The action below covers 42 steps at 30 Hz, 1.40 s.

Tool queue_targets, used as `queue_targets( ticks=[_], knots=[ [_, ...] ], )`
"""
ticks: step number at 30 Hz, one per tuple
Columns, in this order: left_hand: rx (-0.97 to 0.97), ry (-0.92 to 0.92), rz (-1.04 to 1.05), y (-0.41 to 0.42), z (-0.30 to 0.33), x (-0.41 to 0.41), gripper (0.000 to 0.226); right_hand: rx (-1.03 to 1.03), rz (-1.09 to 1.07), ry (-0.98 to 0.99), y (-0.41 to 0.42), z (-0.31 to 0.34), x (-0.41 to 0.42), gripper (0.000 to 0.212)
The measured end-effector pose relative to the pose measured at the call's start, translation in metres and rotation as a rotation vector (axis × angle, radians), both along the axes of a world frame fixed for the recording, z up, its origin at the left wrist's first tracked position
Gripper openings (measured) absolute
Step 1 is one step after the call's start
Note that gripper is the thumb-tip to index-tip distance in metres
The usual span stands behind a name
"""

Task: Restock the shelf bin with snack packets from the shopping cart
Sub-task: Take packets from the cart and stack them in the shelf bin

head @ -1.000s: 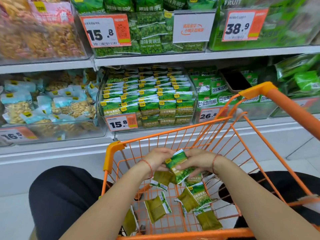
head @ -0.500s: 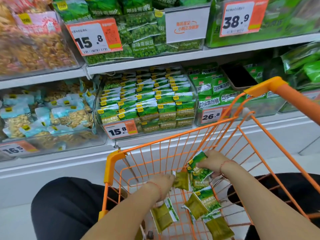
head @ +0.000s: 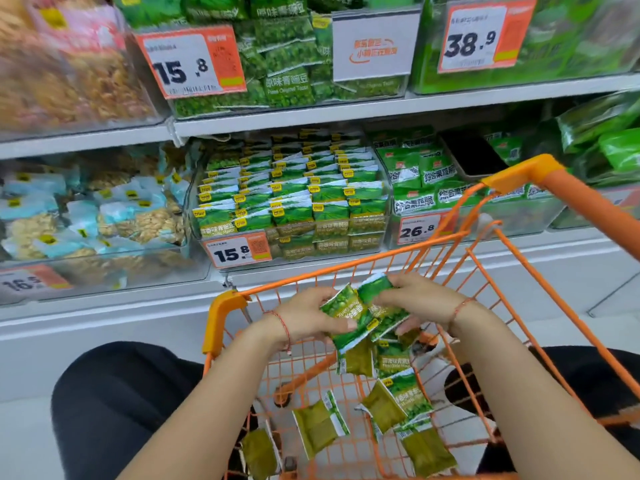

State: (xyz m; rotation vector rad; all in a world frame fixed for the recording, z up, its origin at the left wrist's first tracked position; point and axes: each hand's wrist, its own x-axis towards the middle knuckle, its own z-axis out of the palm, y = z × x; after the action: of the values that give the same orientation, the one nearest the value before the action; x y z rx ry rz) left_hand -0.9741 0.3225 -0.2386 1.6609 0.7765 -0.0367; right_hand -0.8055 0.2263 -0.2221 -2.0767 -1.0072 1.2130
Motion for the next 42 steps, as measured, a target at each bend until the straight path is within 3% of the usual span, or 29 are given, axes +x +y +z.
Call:
queue_targets(
  ticks=[3, 5, 10, 13, 16, 19, 21, 22, 25, 27, 29, 30, 31, 33, 38, 42],
  knots=[
    [-0.064, -0.081, 0.038, -0.001, 0.001, -0.006, 0.034, 0.017, -0.054, 0.076, -0.002, 0.005, -0.004, 0.055],
    [-0.047, -0.165, 0.071, 0.001, 0.003, -0.008, 0.027, 0.015, -0.063, 0.113, -0.003, 0.007, -0.006, 0.039],
    [-0.065, -0.442, 0.366, -0.005, 0.014, -0.009, 0.047, 0.148, -0.159, 0.302, -0.003, 0.017, -0.013, 0.009],
    [0.099, -0.55, 0.485, -0.017, 0.016, -0.001, 0.049, 0.326, -0.377, 0.456, 0.001, 0.019, -0.02, 0.045],
    [0.398, -0.433, 0.571, -0.024, 0.006, 0.009, 0.015, 0.428, -0.504, 0.6, 0.003, 0.017, -0.029, 0.062],
    [0.686, -0.227, 0.456, -0.03, -0.003, 0.013, 0.041, 0.482, -0.418, 0.5, 0.005, 0.006, -0.027, 0.074],
    [0.735, -0.196, 0.384, -0.034, 0.002, 0.015, 0.037, 0.484, -0.328, 0.383, 0.004, 0.007, -0.028, 0.074],
    [0.711, -0.207, 0.385, -0.034, 0.004, 0.015, 0.035, 0.473, -0.304, 0.339, 0.002, 0.009, -0.029, 0.066],
    [0.652, -0.275, 0.49, -0.033, 0.0, 0.015, 0.037, 0.589, -0.434, 0.41, 0.002, 0.011, -0.022, 0.013],
    [0.756, -0.232, 0.318, -0.038, -0.01, 0.017, 0.034, 0.682, -0.578, 0.36, 0.0, 0.018, -0.017, 0.019],
    [0.862, -0.004, -0.238, -0.048, -0.035, 0.024, 0.031, 0.711, -0.668, 0.308, 0.001, 0.017, -0.01, 0.05],
    [0.899, 0.146, -0.547, -0.053, -0.052, 0.028, 0.042, 0.7, -0.694, 0.29, 0.002, 0.015, -0.009, 0.061],
    [0.931, 0.29, -0.81, -0.057, -0.068, 0.032, 0.055, 0.682, -0.708, 0.282, 0.003, 0.012, -0.008, 0.065],
    [1.005, 0.487, -1.13, -0.061, -0.098, 0.039, 0.071, 0.638, -0.691, 0.271, 0.003, 0.006, -0.007, 0.066],
    [1.156, 0.475, -1.279, -0.07, -0.135, 0.043, 0.071, 0.63, -0.631, 0.236, 0.006, 0.001, -0.002, 0.057],
    [1.073, 0.444, -1.153, -0.066, -0.132, 0.039, 0.056, 0.646, -0.669, 0.22, 0.011, 0.006, -0.003, 0.082]
  ],
)
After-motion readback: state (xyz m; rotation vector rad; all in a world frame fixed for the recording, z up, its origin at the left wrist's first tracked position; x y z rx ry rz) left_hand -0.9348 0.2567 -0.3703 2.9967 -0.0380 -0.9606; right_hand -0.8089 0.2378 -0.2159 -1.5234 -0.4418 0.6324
